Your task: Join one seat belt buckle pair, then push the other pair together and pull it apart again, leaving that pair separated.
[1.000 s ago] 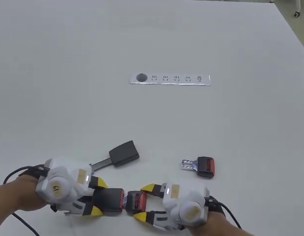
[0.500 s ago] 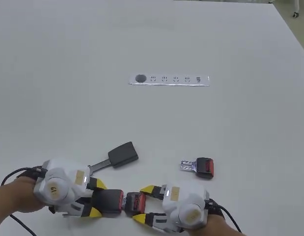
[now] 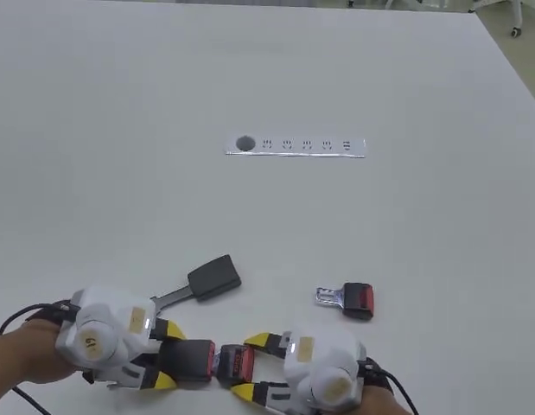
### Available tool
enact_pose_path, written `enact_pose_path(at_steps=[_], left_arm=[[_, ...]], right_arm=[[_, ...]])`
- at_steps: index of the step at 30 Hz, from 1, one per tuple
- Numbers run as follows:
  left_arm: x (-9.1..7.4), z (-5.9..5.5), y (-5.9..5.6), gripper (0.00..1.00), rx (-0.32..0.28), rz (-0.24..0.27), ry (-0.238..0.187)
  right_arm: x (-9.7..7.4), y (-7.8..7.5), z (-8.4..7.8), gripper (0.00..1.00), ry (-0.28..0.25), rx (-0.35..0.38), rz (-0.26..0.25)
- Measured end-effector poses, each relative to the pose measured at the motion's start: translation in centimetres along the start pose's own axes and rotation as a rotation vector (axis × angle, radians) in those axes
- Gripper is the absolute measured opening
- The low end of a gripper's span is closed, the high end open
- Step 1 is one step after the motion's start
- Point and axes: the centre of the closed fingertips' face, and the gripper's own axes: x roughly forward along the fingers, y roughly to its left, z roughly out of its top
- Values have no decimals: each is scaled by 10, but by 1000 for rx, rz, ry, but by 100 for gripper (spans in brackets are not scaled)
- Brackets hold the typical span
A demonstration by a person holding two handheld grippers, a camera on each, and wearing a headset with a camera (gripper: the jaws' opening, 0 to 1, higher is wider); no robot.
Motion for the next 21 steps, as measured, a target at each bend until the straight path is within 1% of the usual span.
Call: enact_pose_path(at_steps=[1,3,5,6,7,8,9,10,11,12,13,14,15,16,17,18,20,21], left_arm=[[0,1,0,33,13,0,9],[1,1,0,34,8,1,15],[1,1,-1,34,9,4,23],[2,2,-1,34,7,5,35],[2,2,0,35,-3,8,43],[2,2,0,35,-39,16,45],[2,3,-1,37,-57,15,45],[2,5,-3,40,-61,12,42],[2,8,-6,49,-71,17,36],[1,9,-7,57,-75,29,37],[0,16,-3,66,-86,68,-5],[-3,23,-3,70,-122,79,-42],[-8,28,-2,71,-157,93,-69],[-12,30,1,70,-174,118,-82],[-17,30,5,69,-174,142,-90],[-22,32,6,70,-170,162,-101],[-28,38,6,73,-201,178,-131],[-31,44,5,74,-218,182,-165]], right_arm=[[0,0,0,35,8,-15,1],[0,0,-1,35,7,6,2],[1,0,0,36,23,-10,-8],[1,2,0,36,36,-23,-13],[-1,1,-2,37,58,-57,-22],[-3,1,1,37,71,-110,-37],[-4,3,2,40,72,-109,-38],[-6,5,4,45,72,-96,-40],[-10,5,10,51,33,-89,-44],[-13,4,14,57,12,-58,-55],[-19,1,16,61,3,-14,-79],[-21,0,16,63,-3,-3,-84],[-27,0,19,65,-25,24,-87],[-31,0,19,67,-30,45,-87],[-35,-2,17,72,-24,42,-99],[-43,-4,15,75,-28,62,-119],[-52,-6,12,77,-32,116,-138],[-58,-9,9,77,-29,117,-145]])
